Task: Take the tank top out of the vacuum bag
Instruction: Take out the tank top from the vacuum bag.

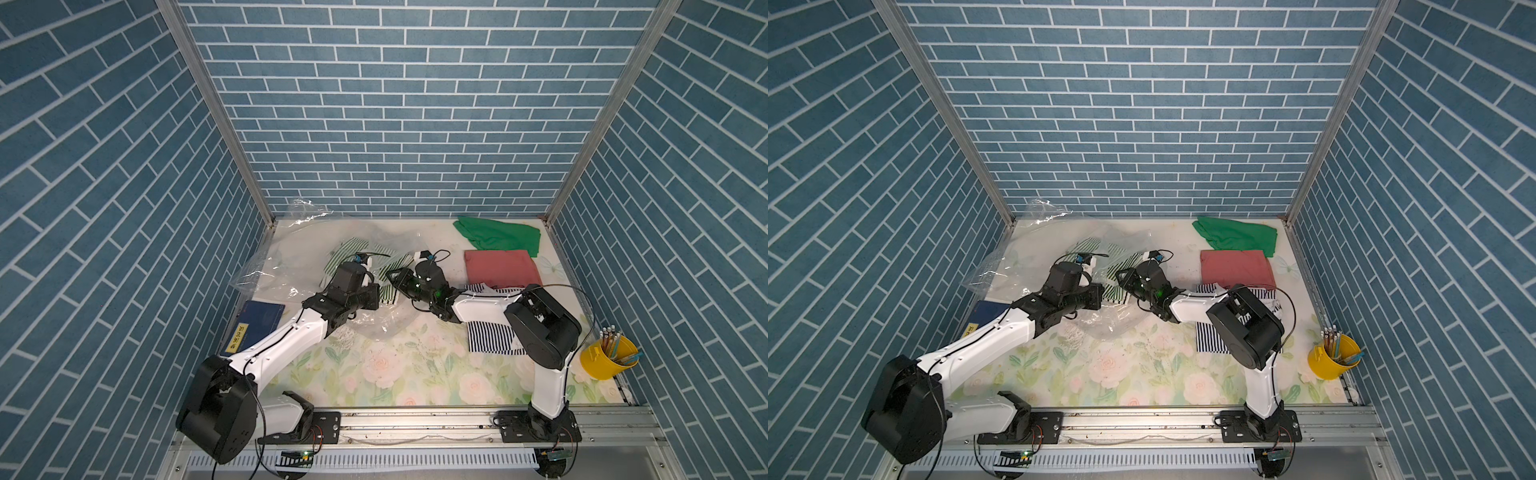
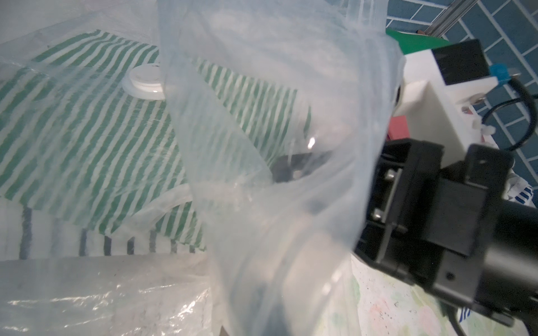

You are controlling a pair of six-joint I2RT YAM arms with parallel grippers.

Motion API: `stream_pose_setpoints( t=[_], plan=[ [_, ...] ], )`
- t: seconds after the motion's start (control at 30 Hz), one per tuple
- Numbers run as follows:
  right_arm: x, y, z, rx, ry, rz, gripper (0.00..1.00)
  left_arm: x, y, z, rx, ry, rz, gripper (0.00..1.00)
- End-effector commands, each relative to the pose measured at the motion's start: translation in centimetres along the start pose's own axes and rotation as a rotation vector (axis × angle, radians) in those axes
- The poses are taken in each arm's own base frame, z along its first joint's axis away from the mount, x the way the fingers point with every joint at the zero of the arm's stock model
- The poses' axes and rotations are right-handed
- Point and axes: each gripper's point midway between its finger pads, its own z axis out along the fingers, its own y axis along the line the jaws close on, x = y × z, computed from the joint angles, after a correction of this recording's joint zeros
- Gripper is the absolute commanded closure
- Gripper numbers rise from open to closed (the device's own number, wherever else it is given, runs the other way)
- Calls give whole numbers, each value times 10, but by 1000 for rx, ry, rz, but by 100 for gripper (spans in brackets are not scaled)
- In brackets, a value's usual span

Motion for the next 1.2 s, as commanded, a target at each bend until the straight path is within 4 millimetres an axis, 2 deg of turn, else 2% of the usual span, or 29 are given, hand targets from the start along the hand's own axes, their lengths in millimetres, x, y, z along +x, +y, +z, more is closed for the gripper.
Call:
stream_pose_setpoints(
  t=[0.0, 0.23, 0.47, 0.6, 0.73, 0.77, 1.1, 1.17],
  plan=[
    [6, -16, 6, 17, 11, 18, 52, 2, 6, 2, -12, -3, 0, 100],
    [5, -28, 16, 43, 21, 22, 42, 2, 6, 5, -10, 4, 0, 100],
    [6, -36, 25, 47, 41, 28, 38, 2, 6, 5, -10, 3, 0, 100],
    [1, -21, 26, 8, 37, 5, 61, 1, 7, 3, -12, -2, -2, 100],
    [-2, -5, 18, -23, 38, -31, 95, 1, 8, 3, -14, -3, -6, 100],
    [-4, -1, 15, -29, 32, -38, 100, 2, 8, 3, -13, -3, -6, 100],
    [-11, 20, -7, -99, -15, -85, 100, 0, 7, 4, -7, -4, -4, 100],
    [-12, 18, -10, -83, -25, -101, 100, 1, 7, 4, -9, -3, -5, 100]
  ],
)
